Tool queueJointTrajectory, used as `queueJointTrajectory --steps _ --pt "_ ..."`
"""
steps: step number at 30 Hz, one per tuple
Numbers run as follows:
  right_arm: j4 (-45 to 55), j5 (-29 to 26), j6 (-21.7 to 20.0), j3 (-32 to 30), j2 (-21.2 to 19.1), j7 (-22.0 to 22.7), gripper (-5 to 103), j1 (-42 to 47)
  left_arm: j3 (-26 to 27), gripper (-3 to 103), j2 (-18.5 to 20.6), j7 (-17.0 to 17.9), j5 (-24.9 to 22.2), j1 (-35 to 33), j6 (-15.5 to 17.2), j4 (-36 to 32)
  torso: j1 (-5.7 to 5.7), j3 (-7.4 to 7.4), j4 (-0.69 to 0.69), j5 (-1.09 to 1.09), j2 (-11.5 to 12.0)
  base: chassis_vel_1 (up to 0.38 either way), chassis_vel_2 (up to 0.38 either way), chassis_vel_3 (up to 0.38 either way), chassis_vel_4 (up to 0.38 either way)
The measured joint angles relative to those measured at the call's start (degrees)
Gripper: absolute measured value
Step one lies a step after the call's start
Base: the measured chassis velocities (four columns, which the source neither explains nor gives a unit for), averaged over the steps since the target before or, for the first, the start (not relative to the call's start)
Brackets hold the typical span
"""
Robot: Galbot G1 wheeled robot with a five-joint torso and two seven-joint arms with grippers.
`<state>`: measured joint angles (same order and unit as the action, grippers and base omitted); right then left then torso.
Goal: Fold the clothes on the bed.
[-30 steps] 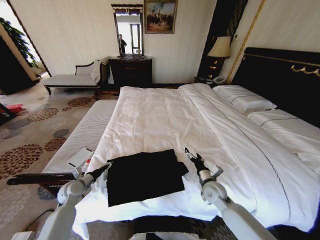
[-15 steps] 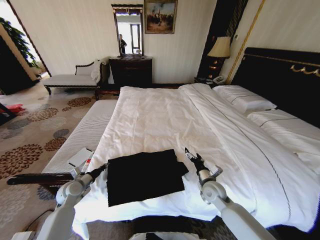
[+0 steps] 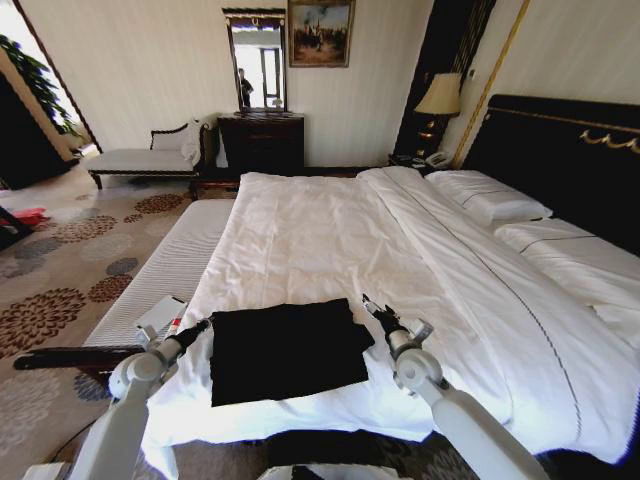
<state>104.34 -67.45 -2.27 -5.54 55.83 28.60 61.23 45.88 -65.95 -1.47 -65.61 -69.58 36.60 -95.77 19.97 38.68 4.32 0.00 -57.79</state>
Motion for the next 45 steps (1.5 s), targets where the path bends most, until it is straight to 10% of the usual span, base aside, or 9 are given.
queueJointTrajectory --steps 26,45 --pt "-14.0 -6.4 -3.0 8.5 5.3 -6.9 103 -11.0 -0.1 0 0.2 -0.2 0.9 -0.1 -0.1 0.1 -0.01 0.00 0.00 0.00 0.0 0.000 0.000 0.000 0.000" --pt "-11.5 -6.6 -2.6 9.3 4.3 -7.5 43 -9.7 -0.7 0 0.2 -0.2 1.3 0.8 -0.3 0.5 -0.01 -0.01 -0.01 0.00 0.0 0.000 0.000 0.000 0.000"
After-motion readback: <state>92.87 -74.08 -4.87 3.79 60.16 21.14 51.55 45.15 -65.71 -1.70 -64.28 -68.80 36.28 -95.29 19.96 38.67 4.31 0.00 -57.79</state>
